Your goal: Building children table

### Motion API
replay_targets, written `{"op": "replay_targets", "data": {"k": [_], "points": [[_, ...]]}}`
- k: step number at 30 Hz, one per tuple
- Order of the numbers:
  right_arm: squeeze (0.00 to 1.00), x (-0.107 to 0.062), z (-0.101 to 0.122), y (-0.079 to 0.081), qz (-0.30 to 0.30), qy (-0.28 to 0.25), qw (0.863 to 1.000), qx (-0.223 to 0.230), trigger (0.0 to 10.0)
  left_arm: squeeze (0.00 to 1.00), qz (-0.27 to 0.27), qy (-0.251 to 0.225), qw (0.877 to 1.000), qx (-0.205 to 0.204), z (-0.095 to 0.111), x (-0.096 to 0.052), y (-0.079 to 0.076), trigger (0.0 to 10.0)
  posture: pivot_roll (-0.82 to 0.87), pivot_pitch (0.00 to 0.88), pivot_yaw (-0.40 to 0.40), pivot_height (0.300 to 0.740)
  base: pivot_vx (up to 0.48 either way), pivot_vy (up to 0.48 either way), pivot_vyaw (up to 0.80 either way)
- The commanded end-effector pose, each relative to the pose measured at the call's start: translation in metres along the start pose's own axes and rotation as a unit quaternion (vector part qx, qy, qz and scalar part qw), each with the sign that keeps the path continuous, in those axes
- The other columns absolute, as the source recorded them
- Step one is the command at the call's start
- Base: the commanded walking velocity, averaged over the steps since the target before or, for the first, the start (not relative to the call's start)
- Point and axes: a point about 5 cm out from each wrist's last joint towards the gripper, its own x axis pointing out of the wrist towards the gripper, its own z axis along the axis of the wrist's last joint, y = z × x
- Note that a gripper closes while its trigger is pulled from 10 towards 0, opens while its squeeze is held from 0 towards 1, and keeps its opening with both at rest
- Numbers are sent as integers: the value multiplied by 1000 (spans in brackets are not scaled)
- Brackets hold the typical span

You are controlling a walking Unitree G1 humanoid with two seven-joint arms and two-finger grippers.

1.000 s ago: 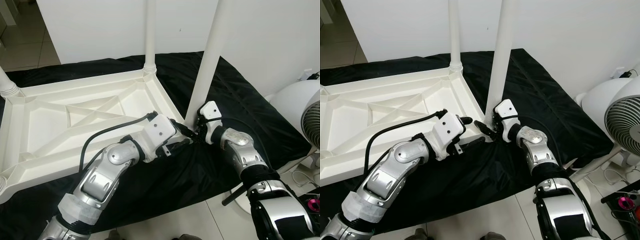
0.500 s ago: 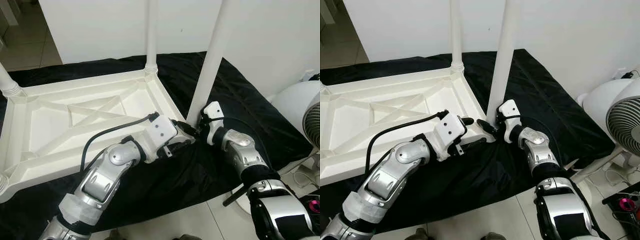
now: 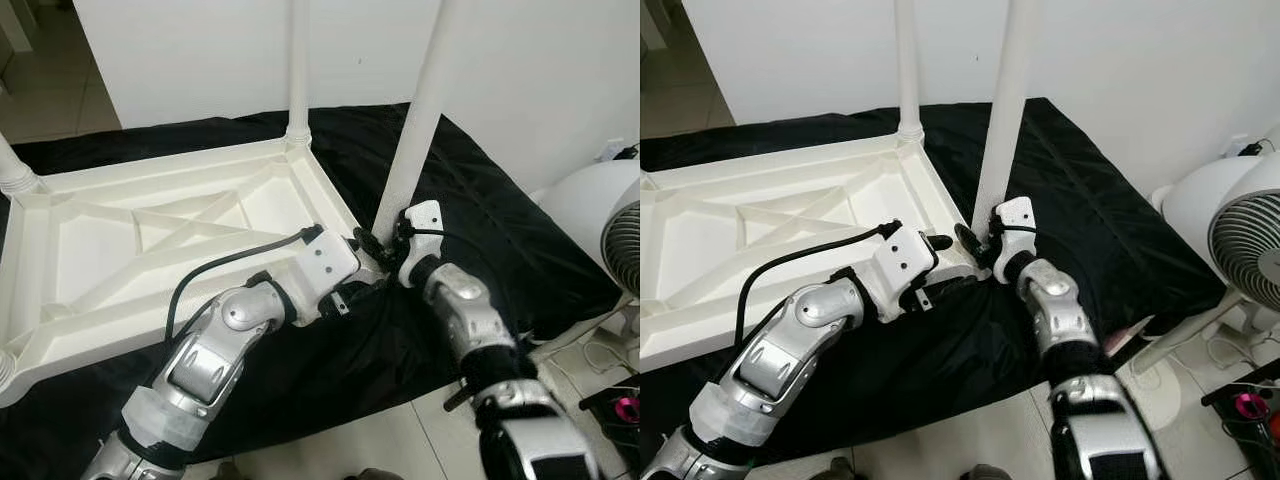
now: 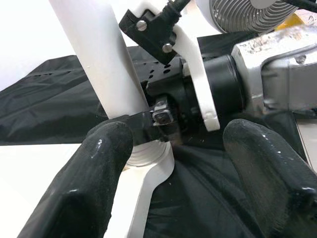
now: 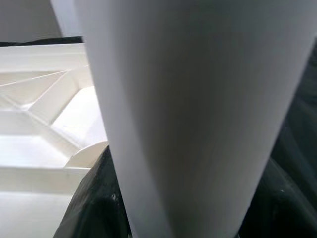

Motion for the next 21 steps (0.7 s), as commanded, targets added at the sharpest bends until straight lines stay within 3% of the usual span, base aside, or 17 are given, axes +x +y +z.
{"op": "replay_targets", "data": {"k": [1, 5, 6, 7, 10, 16, 21], "points": [[0, -4, -9, -1, -38, 21, 999, 31, 10000, 0, -12, 6, 1000, 3, -2, 0, -3, 10000, -75, 1, -13, 740, 0, 0, 0], [0, -5, -10, 4, -64, 19, 997, 40, 10000, 0, -12, 6, 1000, 2, -2, 1, -4, 10000, -75, 0, -16, 740, 0, 0, 0], [0, -8, -10, 9, -113, 12, 993, 46, 10000, 0, -12, 5, 1000, 1, -2, 1, -5, 10000, -74, 0, -20, 740, 0, 0, 0], [0, -8, -10, 9, -113, 12, 993, 46, 10000, 0, -12, 5, 1000, 1, -2, 1, -5, 10000, -74, 0, -20, 740, 0, 0, 0], [0, -18, -9, 24, -247, -10, 968, 48, 10000, 0, -11, 5, 1000, 2, -3, 1, -5, 10000, -68, 0, -25, 740, 0, 0, 0], [0, -21, -4, 38, -249, -14, 967, 58, 10000, 0, -11, 5, 1000, 2, -3, 1, -5, 10000, -70, 0, -25, 740, 0, 0, 0], [0, -21, 12, 32, -237, -52, 968, 61, 10000, 0, -13, 4, 1000, 4, -3, 1, -6, 10000, -73, 0, -24, 740, 0, 0, 0]]}}
